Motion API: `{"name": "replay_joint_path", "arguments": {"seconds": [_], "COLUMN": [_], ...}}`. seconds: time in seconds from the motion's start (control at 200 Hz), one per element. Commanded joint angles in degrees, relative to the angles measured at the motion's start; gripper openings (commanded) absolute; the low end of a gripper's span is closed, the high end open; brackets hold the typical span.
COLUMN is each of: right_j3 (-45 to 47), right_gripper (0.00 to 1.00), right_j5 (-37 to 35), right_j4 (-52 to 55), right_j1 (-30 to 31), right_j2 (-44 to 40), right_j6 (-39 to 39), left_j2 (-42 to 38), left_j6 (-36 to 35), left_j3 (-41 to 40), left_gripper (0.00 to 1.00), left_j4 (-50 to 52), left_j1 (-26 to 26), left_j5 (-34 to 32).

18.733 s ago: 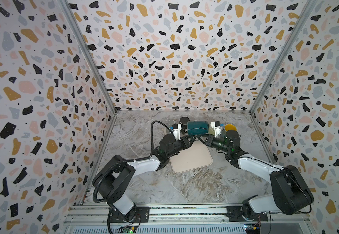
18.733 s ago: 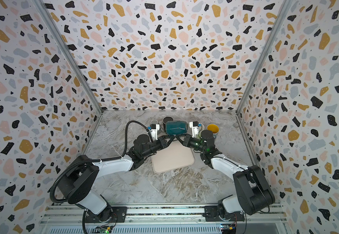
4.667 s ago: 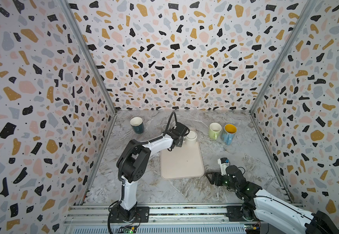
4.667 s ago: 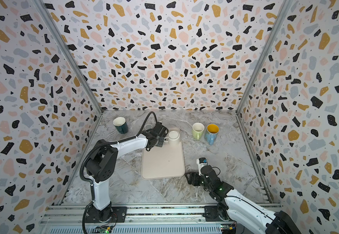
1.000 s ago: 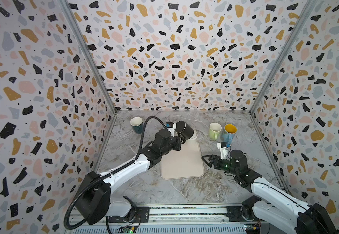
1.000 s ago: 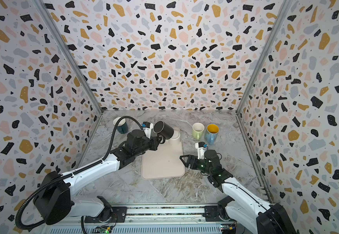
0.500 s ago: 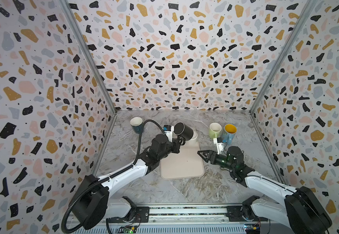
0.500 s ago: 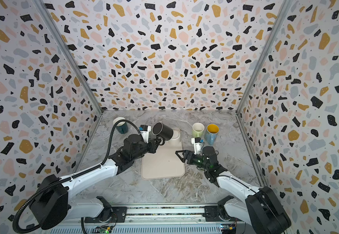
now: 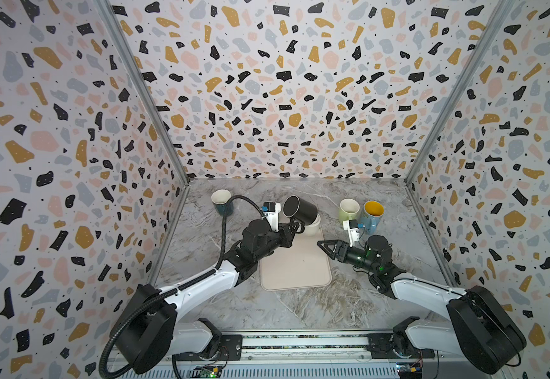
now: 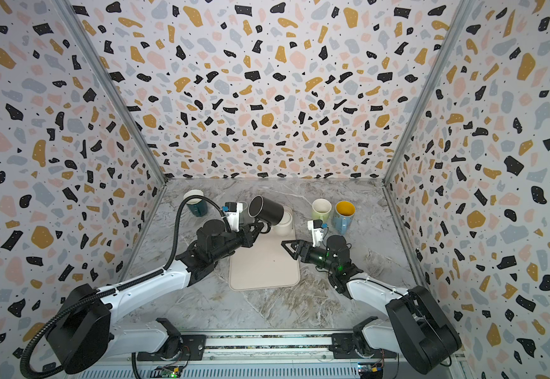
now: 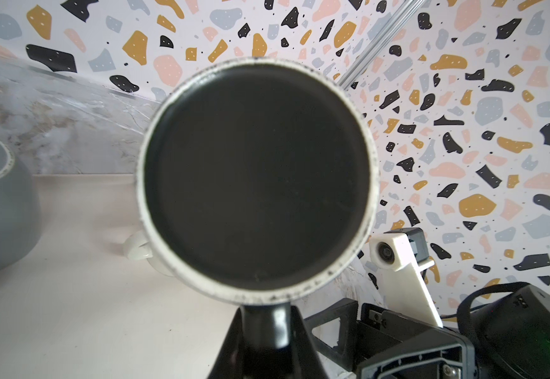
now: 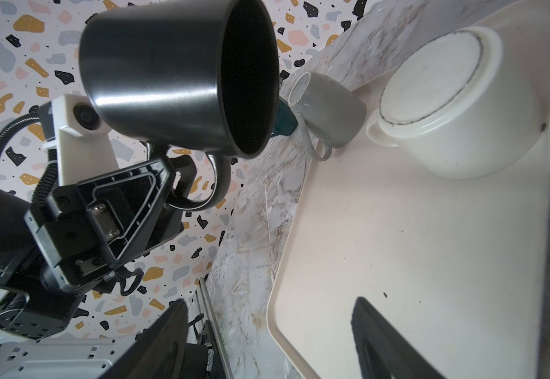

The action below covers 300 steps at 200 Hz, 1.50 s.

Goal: Turn the mug right side up
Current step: Place the mug at the top-right of the table.

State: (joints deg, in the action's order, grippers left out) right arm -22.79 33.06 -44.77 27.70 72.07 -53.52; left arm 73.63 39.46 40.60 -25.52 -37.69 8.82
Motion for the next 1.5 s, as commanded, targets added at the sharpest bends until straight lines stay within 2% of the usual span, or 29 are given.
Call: {"name": "replay_joint_path", "arguments": {"seconds": [0.0, 0.506, 0.851, 1.171, 1.497], "right_j3": [-2.50, -6.96, -9.26, -11.95, -13.66], "right_gripper": [0.79, 0.79, 0.78, 0.74, 0.68], "right_j5": [0.65, 1.65, 3.05, 3.59, 3.73], "right_j4": [-2.08, -3.91, -6.39, -7.46, -9.36], "right_j1": [-0.12, -0.16, -0.37, -0.46, -1.18], "right_j2": [-0.01, 3.90, 5.97, 8.03, 8.96], "right_j6": [0.13, 0.49, -0.91, -1.77, -2.43], "left_j2": [-1.91, -0.18, 3.39, 5.34, 6.07], "left_j6": [1.78, 5.74, 13.27, 18.54, 20.28], "left_j3": [0.04, 0.25, 1.32, 0.50, -0.24], "left_gripper": [0.00, 0.00, 0.00, 0.00, 0.00], "left_j4": [-13.00, -16.46, -22.45, -29.00, -31.85], "left_j1": [-0.41, -0.45, -0.40, -0.40, -0.45], "left_j5": [1.37, 2.98, 6.86, 9.07, 9.98]}}
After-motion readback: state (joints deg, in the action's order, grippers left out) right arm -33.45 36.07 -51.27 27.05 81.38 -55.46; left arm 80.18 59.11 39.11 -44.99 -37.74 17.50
